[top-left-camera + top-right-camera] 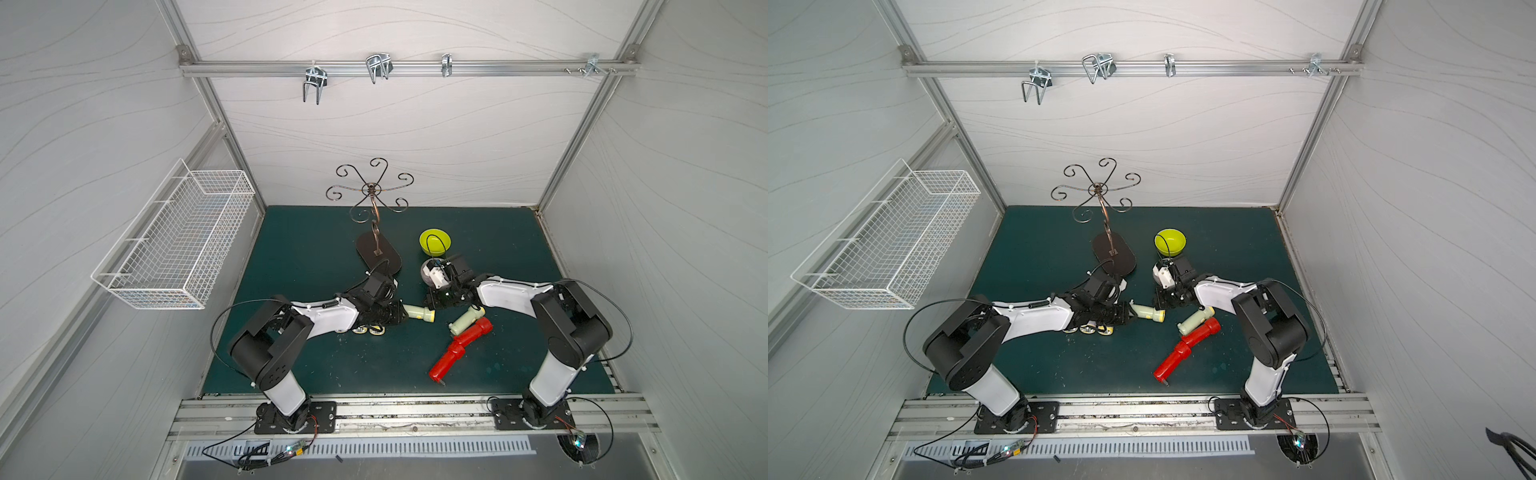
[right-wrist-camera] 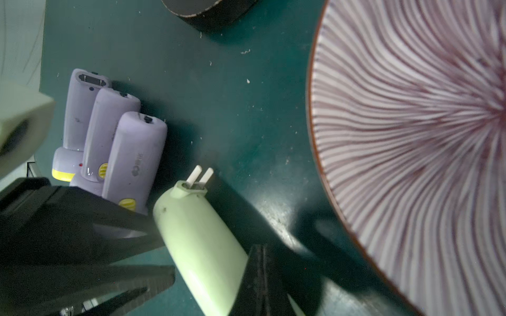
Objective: Close the plug at the bottom of the flashlight
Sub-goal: Adjust the flashlight at the center of the board.
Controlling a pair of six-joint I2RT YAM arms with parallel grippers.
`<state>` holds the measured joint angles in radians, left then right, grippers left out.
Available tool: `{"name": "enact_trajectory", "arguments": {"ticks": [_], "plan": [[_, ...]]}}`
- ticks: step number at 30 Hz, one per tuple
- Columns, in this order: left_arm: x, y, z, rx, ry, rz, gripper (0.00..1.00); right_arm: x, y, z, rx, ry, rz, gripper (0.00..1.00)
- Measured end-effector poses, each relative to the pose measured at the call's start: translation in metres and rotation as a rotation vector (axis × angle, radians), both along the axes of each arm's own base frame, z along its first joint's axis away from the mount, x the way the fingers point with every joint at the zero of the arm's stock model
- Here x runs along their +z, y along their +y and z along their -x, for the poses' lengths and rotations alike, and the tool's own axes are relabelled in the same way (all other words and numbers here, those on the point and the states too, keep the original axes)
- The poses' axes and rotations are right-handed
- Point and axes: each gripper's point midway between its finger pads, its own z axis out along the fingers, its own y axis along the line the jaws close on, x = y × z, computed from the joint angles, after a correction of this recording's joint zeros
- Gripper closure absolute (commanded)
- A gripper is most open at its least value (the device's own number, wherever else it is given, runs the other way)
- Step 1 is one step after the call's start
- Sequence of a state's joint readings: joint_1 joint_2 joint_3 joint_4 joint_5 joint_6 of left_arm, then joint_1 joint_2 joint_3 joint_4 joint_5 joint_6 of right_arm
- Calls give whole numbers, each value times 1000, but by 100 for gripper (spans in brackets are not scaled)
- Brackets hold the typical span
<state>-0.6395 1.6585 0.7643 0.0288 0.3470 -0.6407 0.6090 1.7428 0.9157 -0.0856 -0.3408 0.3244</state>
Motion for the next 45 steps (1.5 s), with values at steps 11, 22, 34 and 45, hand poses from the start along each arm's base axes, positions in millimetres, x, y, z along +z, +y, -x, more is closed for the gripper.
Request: {"name": "enact_trajectory", "arguments": {"ticks": [11,22,34,45], "plan": [[7,-11,-12,-17,-5,37,59,-12,0,35,50,17,27,100],[9,-12,-11,-26,3,50,52,-8,8,49,76,29,33,100],[11,-18,-11,-34,12,77,48,6,21,65,132,13,6,100],[3,-37,-21,-81,-16,-52,49,12,19,65,130,1,0,100]]}}
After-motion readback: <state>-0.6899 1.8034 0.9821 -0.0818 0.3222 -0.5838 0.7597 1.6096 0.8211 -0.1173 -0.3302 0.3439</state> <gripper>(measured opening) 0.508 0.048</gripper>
